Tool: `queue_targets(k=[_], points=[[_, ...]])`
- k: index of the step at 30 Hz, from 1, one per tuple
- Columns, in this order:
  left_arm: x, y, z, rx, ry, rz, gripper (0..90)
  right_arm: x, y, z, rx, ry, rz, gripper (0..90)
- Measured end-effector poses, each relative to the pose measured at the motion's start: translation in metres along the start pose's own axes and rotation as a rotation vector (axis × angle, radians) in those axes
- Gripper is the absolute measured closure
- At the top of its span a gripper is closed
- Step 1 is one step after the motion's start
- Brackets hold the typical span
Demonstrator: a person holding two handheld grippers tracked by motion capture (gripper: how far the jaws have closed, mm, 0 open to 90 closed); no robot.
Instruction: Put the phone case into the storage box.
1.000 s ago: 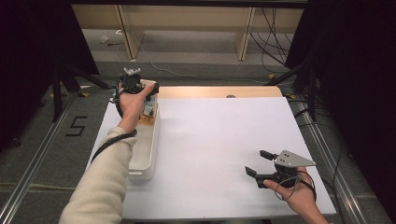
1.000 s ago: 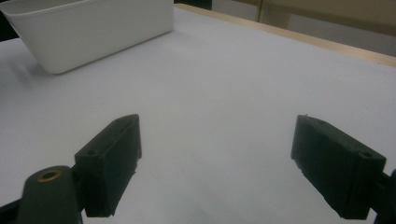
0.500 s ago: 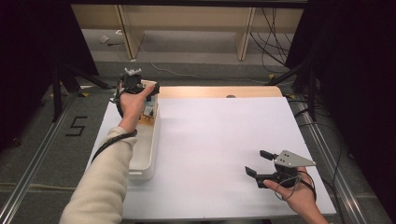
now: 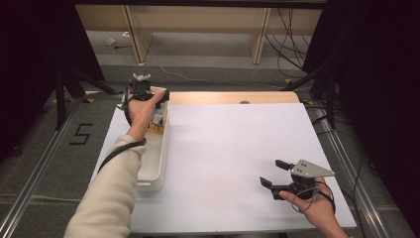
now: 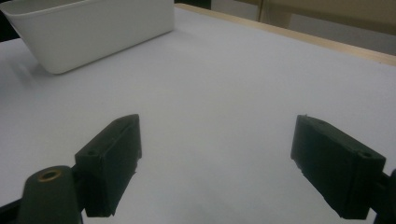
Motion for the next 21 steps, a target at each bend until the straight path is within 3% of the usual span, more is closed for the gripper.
queue_targets(k=[21], points=[[0.0062,-0.0025,0.0044,-0.009,-0.012,-0.013,10.3,-0.0001,0.0004,0.0002,0.001,0.0,-0.001,17.4]])
Point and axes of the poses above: each handheld gripper's, and its own axes: x roughly forward along the jaws, z roughly out of its underside, y roughly to its right, the point moved 9 cm from there along x, roughly forward along the jaws, and after that the axes turned 7 degrees about z, right-handed, at the moved point
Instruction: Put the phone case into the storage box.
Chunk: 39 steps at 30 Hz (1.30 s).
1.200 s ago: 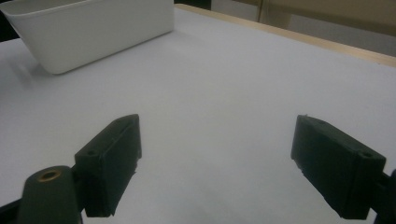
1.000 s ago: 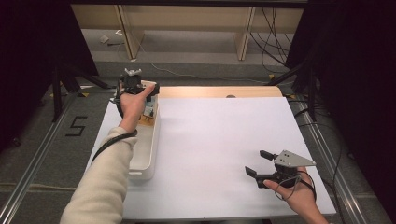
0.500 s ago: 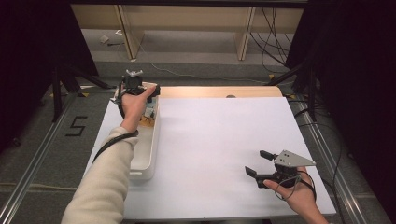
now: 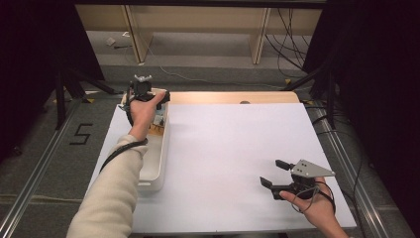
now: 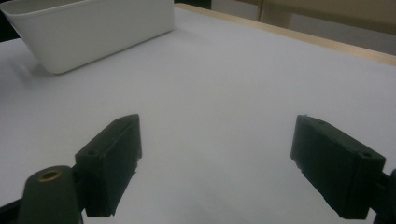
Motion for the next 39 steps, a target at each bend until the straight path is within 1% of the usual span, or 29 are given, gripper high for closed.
queue_targets(k=[16,27,32,39], points=[[0.0017,-0.0004,0.0004,0.009,0.0,-0.006,10.1,0.0001,-0.0009,-0.0001,-0.003,0.001,-0.002,17.5],[0.0042,-0.0019,0.0014,-0.007,-0.001,-0.01,9.9,-0.0001,-0.0013,-0.0003,-0.004,0.001,-0.004,17.5],[0.0046,-0.0021,0.0014,-0.004,-0.001,-0.007,9.8,-0.0001,-0.0015,-0.001,-0.007,0.006,-0.003,17.5],[0.0056,-0.0031,0.0019,-0.006,-0.002,-0.014,9.8,-0.0002,-0.002,-0.0012,-0.007,0.006,-0.004,17.5]])
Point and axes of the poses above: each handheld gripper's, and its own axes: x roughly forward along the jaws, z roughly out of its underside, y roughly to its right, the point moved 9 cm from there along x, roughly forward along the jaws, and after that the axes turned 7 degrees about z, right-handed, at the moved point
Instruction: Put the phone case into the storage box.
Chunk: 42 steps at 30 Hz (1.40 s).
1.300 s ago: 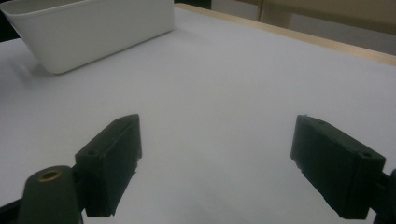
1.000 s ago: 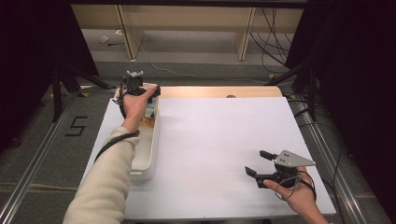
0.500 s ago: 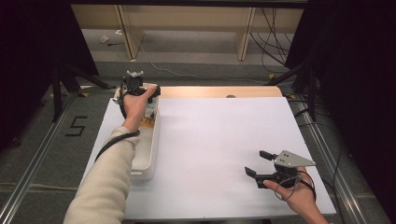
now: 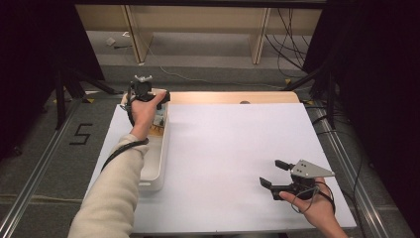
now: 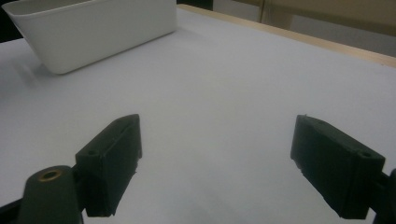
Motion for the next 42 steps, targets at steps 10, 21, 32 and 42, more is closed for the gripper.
queue_targets(k=[10,21,32,42], points=[[0.0027,-0.0024,0.0015,0.0,-0.01,-0.004,9.8,0.0004,-0.0003,0.0004,0.002,-0.002,-0.002,17.5],[0.0024,-0.0028,0.0032,0.002,-0.021,-0.009,9.6,0.0002,-0.0005,0.0005,-0.001,-0.003,-0.001,17.5],[0.0007,-0.0078,0.0066,0.02,-0.041,-0.026,9.0,0.0005,-0.0005,0.0008,0.0,-0.005,-0.001,17.5],[-0.0001,-0.0046,0.0059,0.032,-0.044,-0.012,9.0,0.0004,-0.0004,0.0011,0.002,-0.009,-0.001,17.5]])
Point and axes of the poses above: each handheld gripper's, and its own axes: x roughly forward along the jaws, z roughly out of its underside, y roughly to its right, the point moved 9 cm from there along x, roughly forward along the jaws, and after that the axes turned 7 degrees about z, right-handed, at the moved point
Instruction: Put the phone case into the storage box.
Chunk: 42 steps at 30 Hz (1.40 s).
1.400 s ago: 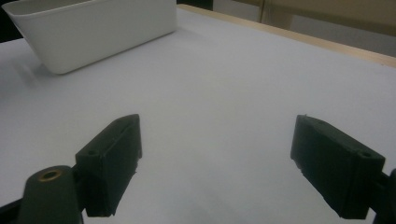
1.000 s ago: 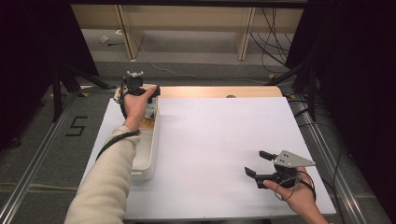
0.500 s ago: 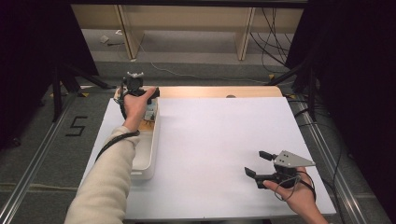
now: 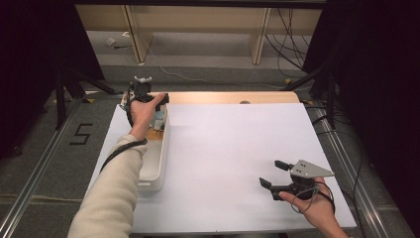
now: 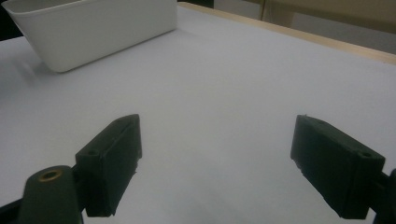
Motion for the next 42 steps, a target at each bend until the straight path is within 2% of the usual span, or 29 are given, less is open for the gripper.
queue_targets(k=[6,15,21,32,42], points=[[-0.004,0.003,-0.003,0.001,0.008,0.02,7.4,0.0,0.001,0.0,-0.002,-0.001,0.003,17.4],[-0.014,0.011,-0.01,0.016,0.034,0.026,2.2,0.0,0.002,0.0,-0.006,-0.002,0.011,17.2],[-0.022,0.017,-0.013,0.02,0.042,0.051,2.3,0.001,0.002,0.001,-0.005,-0.006,0.01,17.1],[-0.035,0.025,-0.01,0.017,0.036,0.095,3.2,0.001,0.002,0.0,-0.002,-0.004,0.014,16.9],[-0.049,0.026,-0.005,0.032,0.036,0.101,4.6,0.001,0.003,0.001,-0.002,-0.004,0.015,16.9]])
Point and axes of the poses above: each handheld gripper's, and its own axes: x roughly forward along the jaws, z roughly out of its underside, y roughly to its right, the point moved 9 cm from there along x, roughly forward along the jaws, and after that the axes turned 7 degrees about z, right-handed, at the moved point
